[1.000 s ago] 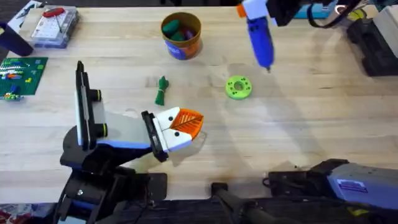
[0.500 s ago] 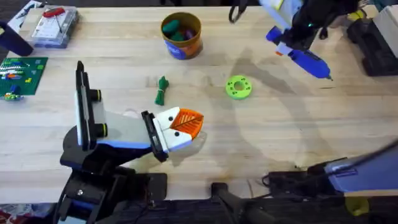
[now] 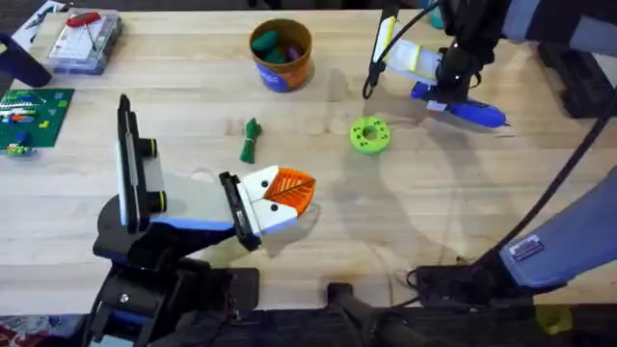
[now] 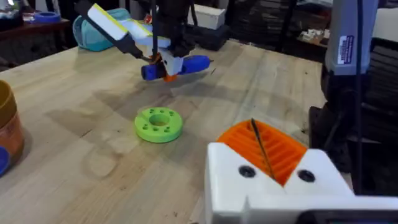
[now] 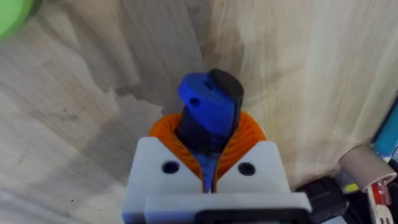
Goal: Pick up the gripper from the table and insert it into the empty holder that is missing its gripper. Then pick up a screw, insert it into the mounting hole, and use the screwdriver to tighten it. Finally, clean up the table by picking up the vegetable and placing it into the bucket.
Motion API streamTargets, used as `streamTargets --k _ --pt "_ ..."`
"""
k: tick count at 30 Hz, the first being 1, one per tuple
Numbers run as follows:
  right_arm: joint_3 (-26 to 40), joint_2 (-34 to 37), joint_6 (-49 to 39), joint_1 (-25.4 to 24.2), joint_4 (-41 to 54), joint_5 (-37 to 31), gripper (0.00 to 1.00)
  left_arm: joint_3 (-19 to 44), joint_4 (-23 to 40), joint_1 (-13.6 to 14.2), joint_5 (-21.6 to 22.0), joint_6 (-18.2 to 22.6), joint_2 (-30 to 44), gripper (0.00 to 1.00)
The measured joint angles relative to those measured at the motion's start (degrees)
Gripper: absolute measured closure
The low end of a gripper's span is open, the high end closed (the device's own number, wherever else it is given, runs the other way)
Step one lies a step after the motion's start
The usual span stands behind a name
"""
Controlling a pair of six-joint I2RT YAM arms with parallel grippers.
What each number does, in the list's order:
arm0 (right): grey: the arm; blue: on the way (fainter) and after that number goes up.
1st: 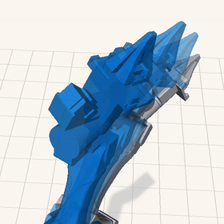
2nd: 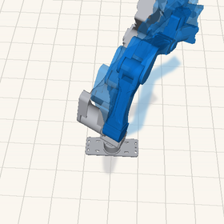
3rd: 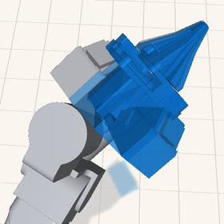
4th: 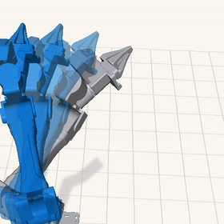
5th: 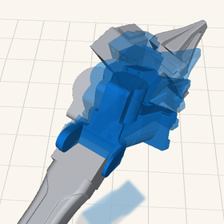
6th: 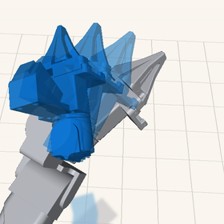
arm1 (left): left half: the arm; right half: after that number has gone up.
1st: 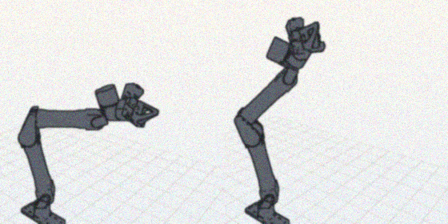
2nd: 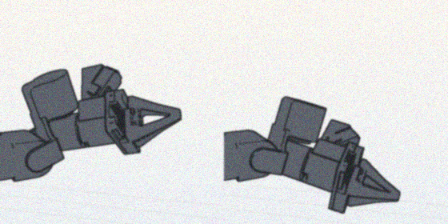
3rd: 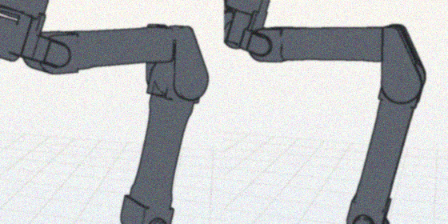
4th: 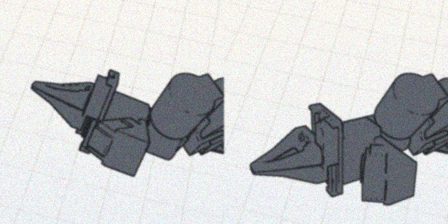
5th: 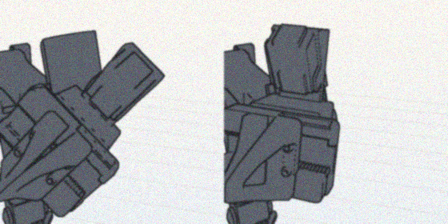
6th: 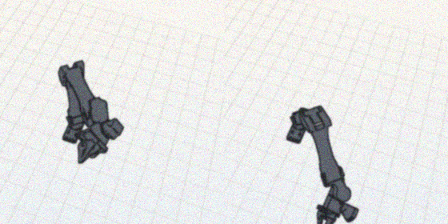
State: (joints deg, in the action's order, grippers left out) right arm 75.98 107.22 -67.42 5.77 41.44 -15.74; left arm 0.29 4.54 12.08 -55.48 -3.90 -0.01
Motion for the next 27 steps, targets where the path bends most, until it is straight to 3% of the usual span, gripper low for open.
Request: streamTargets --k 5,7,9,10,14,15,16,17,23,27 --pt "-0.5 0.0 -0.6 0.0 -0.5 0.1 0.943 0.0 0.0 0.0 0.0 0.0 0.0 0.996" --pt "-0.7 0.0 -0.7 -0.1 -0.4 0.1 0.894 0.0 0.0 0.0 0.0 0.0 0.0 0.996" --pt "-0.8 0.0 -0.8 -0.1 -0.3 0.0 0.769 0.0 0.0 0.0 0.0 0.0 0.0 0.996" --pt "-0.8 0.0 -0.8 -0.1 -0.3 -0.1 0.662 0.0 0.0 0.0 0.0 0.1 0.0 0.948" --pt "-0.8 0.0 -1.2 -0.1 -0.3 -0.5 0.103 0.0 0.0 0.0 0.0 0.0 0.0 0.349" --pt "-0.8 0.0 -1.0 -0.1 -0.3 -0.3 0.033 0.0 0.0 0.0 0.0 0.0 0.0 0.186" --pt "-0.8 0.0 -0.6 -0.1 -0.4 0.1 0.016 0.0 0.0 0.0 0.0 -0.1 0.0 0.076" --pt "-0.8 0.0 0.1 -0.1 -0.4 0.6 0.014 0.0 0.0 0.0 0.0 -0.2 0.0 0.032" --pt "-0.8 -0.8 6.3 -0.1 -0.3 4.2 0.014 0.0 -0.2 0.0 0.4 -0.2 0.0 0.014" --pt "-0.8 -5.3 11.8 -0.1 -0.3 8.3 0.014 0.0 -2.2 0.0 2.0 -1.5 0.0 0.014"
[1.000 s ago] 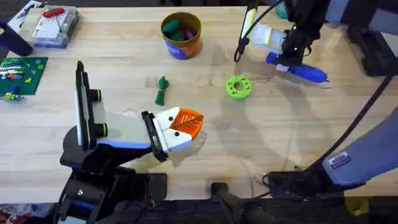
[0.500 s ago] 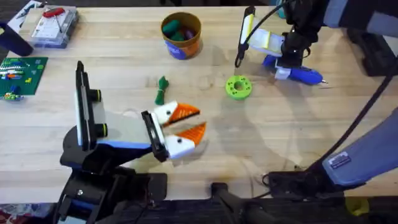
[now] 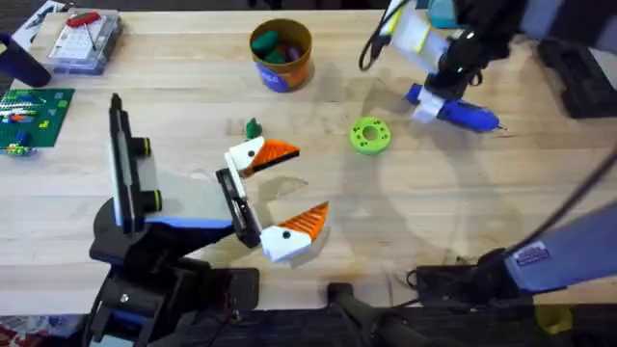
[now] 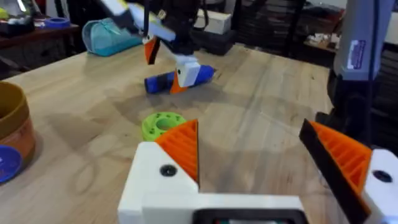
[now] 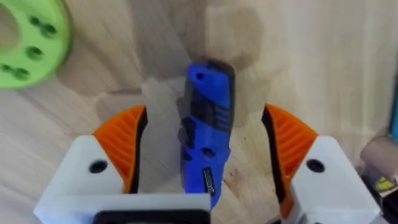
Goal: Pick up the gripper from the table and insert it into the empty holder that is missing its gripper. Then pick up a screw, insert it into the mounting hole, and use the screwdriver to tighten it. Finally, clean up the table by picking up the vegetable and placing it into the bucket.
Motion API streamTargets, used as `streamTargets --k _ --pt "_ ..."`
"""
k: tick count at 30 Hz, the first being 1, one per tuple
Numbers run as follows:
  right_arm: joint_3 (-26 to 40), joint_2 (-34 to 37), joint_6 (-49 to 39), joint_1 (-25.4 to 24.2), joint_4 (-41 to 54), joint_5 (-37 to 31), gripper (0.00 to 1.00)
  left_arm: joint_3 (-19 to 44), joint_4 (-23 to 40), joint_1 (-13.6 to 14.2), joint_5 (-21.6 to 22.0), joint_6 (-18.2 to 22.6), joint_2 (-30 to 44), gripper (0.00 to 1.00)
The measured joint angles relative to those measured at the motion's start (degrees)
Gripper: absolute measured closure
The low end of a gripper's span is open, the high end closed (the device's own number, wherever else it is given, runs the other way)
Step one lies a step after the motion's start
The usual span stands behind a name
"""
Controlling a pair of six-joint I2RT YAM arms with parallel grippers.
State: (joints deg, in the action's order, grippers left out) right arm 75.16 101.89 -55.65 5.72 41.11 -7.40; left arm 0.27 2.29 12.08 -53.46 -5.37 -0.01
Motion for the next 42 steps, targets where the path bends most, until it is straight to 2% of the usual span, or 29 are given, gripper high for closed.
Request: streamTargets --k 5,10,15,20,26,31,35,42 --pt "0.1 -9.1 7.8 0.0 0.0 3.5 0.014 0.1 -2.0 0.0 4.3 -4.4 0.0 0.015" --pt "2.3 -18.0 20.4 0.0 0.2 4.9 0.014 4.2 2.0 0.0 12.1 -5.3 0.9 0.015" --pt "6.5 -25.3 35.1 0.0 0.0 5.6 0.015 15.0 7.9 0.0 19.4 -1.3 9.2 0.015" --pt "7.7 -32.0 46.6 0.0 0.0 5.8 0.014 28.5 17.1 0.0 24.8 4.7 24.7 0.015" --pt "7.8 -37.0 54.3 0.0 4.1 5.8 0.014 48.7 33.7 0.0 31.1 11.3 44.2 0.015" --pt "7.8 -39.6 57.8 0.0 10.4 5.8 0.014 63.4 47.1 0.0 37.6 15.3 56.4 0.015" --pt "7.8 -40.3 59.0 0.0 14.3 7.3 0.014 68.4 50.1 0.0 42.0 16.7 62.2 0.014" --pt "3.7 -41.2 59.9 0.4 16.4 10.1 0.014 68.7 53.9 -0.5 45.8 17.4 66.3 0.015"
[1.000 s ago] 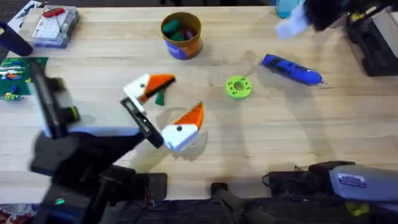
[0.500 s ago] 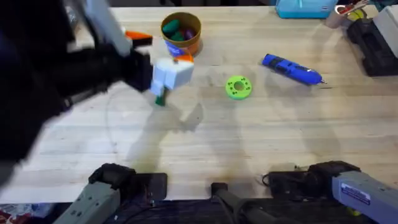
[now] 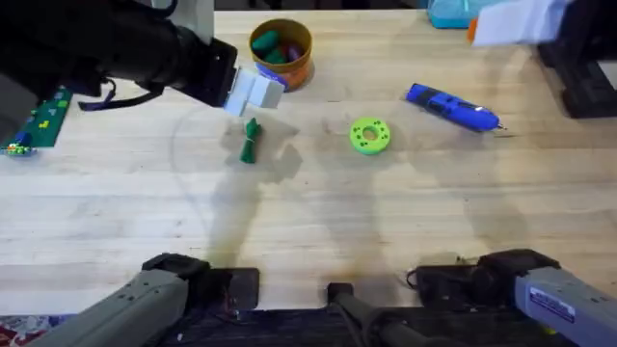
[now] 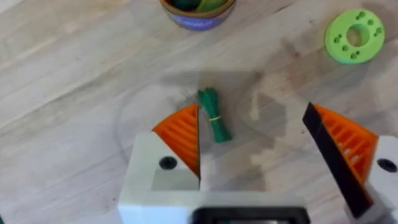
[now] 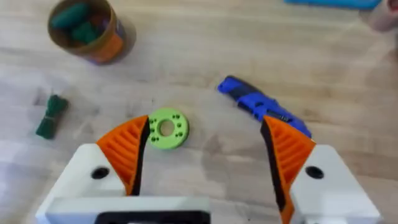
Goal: Pick up the gripper from the table and insert it into the empty holder that is missing its gripper. Then pick up a screw, insert it into the mounting hole, and use the screwdriver to tighten it. Finally, clean up the table by picking up the vegetable and placing it into the bucket.
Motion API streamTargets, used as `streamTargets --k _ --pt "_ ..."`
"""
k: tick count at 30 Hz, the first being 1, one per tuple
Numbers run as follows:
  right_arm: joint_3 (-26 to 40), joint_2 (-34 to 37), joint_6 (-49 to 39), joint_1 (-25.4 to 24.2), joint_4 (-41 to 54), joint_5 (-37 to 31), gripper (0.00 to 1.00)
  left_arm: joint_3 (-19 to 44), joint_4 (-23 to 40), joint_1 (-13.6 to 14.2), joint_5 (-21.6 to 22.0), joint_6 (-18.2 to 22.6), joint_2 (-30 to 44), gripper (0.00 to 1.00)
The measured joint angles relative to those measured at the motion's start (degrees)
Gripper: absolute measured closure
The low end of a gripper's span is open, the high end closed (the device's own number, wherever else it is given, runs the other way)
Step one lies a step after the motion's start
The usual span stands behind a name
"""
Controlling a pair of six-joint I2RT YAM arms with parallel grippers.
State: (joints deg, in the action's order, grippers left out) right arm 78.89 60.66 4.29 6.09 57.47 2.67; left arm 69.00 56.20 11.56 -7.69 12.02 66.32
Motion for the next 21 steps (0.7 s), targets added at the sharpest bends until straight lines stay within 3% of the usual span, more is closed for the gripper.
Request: streamTargets --k 5,11,16,21 --pt "-4.7 -2.7 0.0 0.2 0.7 0.4 0.014 -1.9 -0.1 -2.7 0.4 -1.7 5.6 0.014" --pt "-6.5 -6.5 -0.4 0.2 0.9 0.4 0.014 -9.8 -6.0 -5.0 0.9 -3.5 15.6 0.014" --pt "-6.7 -6.9 -0.5 0.2 0.9 0.4 0.014 -13.5 -7.5 -5.4 1.0 -3.9 20.8 0.014" --pt "-6.7 -6.9 -0.5 0.2 0.9 0.4 0.014 -13.5 -7.5 -5.4 1.0 -3.9 20.8 0.014"
